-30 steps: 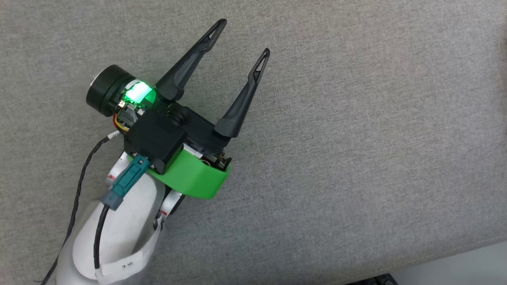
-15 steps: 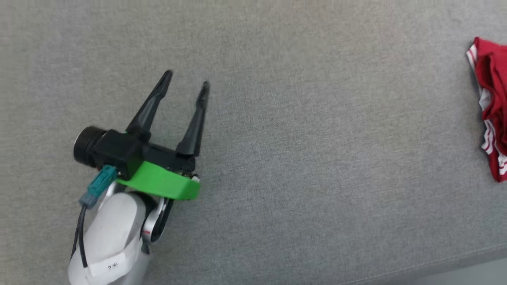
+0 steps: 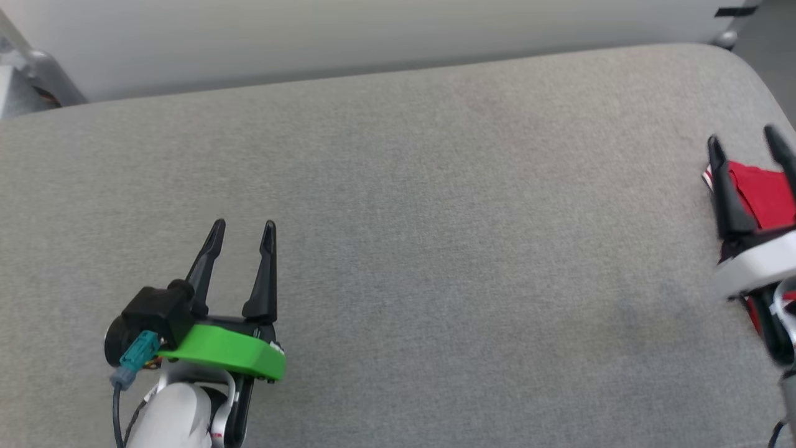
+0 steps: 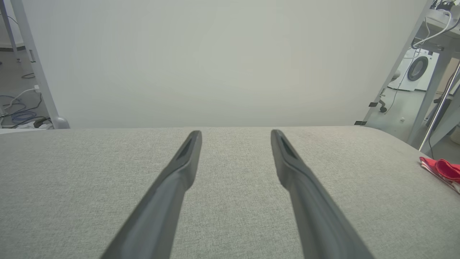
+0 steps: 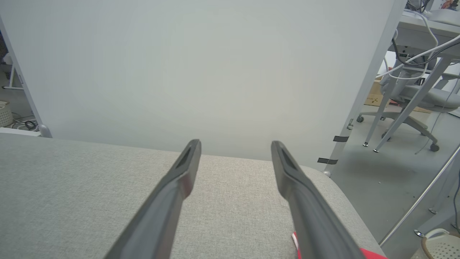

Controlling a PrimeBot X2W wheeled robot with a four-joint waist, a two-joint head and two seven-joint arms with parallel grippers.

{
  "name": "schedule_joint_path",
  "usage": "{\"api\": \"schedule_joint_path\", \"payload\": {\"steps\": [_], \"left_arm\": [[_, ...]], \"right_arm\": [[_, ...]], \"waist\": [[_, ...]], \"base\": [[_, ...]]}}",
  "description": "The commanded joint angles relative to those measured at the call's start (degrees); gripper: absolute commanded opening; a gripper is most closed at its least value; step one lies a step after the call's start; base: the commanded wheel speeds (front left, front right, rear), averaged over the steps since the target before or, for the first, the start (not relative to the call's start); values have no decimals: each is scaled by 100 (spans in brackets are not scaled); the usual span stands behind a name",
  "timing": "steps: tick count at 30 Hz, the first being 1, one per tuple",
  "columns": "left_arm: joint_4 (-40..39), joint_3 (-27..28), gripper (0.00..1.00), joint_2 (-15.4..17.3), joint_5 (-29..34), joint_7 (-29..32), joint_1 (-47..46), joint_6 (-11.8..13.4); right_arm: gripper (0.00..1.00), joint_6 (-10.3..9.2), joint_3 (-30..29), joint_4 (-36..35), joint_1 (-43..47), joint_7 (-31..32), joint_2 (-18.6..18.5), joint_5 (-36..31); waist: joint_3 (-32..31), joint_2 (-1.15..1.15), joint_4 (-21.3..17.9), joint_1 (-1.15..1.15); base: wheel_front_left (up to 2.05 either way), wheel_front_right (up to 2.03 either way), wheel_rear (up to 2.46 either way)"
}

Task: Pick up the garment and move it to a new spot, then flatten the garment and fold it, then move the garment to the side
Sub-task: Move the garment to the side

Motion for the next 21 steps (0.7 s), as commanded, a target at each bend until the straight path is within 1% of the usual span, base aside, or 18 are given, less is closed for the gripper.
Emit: {"api": "schedule_joint_path", "payload": {"steps": [1,5,11,16,21], "left_arm": [[39,70,100,-68,-14,-33,125,-52],[79,212,100,-219,79,-33,277,-130],[127,437,100,-474,265,-33,461,-286],[119,578,100,-639,438,-33,578,-407],[104,696,100,-752,544,-33,662,-483]], "right_arm": [[100,-6,-69,-140,233,-9,180,-62],[100,-6,-308,-429,755,-120,717,-162],[100,-6,-382,-604,1350,-313,1329,-430],[100,-6,-357,-561,1641,-436,1627,-637],[100,-6,-282,-461,1715,-519,1724,-719]], "waist": [[-359,0,334,1],[-431,0,455,1],[-510,0,569,1],[-530,0,613,1],[-518,0,617,1]], "base": [[0,0,0],[0,0,0],[0,0,0],[0,0,0],[0,0,0]]}}
